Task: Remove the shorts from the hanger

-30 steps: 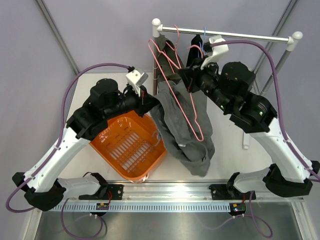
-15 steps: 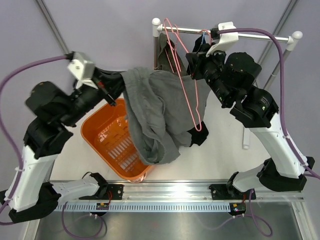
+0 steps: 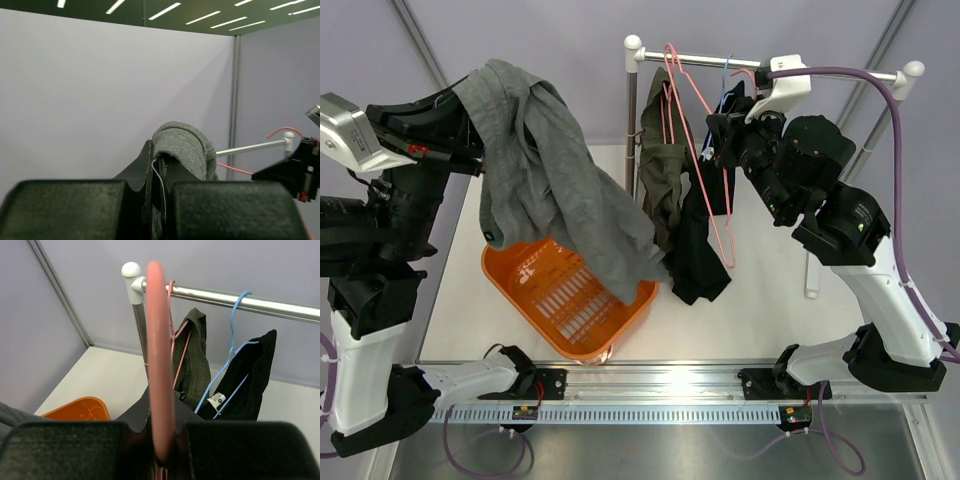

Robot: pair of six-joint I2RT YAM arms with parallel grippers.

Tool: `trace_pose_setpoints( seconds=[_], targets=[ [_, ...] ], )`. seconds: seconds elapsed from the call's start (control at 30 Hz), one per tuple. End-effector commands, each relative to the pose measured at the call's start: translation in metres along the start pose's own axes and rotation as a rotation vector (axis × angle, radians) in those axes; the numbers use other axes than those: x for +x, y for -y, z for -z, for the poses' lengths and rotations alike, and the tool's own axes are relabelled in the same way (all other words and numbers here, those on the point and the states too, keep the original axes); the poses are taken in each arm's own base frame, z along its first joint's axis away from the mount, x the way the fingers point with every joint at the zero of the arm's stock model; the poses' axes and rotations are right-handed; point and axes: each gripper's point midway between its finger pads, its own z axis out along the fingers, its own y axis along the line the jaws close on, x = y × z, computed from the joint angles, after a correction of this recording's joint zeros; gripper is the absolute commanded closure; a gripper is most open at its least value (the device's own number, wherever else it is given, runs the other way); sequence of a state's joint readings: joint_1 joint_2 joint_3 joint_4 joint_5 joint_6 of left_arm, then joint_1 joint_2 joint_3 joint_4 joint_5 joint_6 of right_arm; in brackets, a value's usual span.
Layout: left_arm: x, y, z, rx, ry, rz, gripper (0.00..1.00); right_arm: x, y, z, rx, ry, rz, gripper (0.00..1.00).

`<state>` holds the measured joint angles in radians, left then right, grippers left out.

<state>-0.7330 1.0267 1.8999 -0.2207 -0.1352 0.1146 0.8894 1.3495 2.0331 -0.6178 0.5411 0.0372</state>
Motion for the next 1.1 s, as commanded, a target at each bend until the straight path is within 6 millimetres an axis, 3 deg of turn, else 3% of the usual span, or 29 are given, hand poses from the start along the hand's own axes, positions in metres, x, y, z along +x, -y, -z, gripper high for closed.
trace_pose_setpoints(
  seconds=[0.0, 0.3, 0.57, 0.87, 1.07],
  targets=[
    [-0.043, -0.025, -0.006, -0.124, 0.154, -0.055, 1.0, -0.007, 0.009, 0.007, 0.031, 0.02, 0.003, 1.0],
    [-0.026, -0.03, -0.004, -0.155, 0.109, -0.08, 1.0, -0.018, 0.014, 0.019, 0.021, 0.039, 0.001, 1.0],
    [-0.076, -0.04, 0.019, -0.174, 0.208, -0.087, 1.0, -0.038, 0.028, 0.035, 0.048, 0.088, 0.006, 1.0],
    [-0.09, -0.041, 0.027, -0.165, 0.24, -0.092, 1.0, -0.047, 0.043, 0.047, 0.092, 0.105, 0.008, 1.0],
    [-0.078, -0.038, 0.028, -0.152, 0.211, -0.09, 1.0, -0.052, 0.057, 0.058, 0.138, 0.123, 0.007, 1.0]
  ],
)
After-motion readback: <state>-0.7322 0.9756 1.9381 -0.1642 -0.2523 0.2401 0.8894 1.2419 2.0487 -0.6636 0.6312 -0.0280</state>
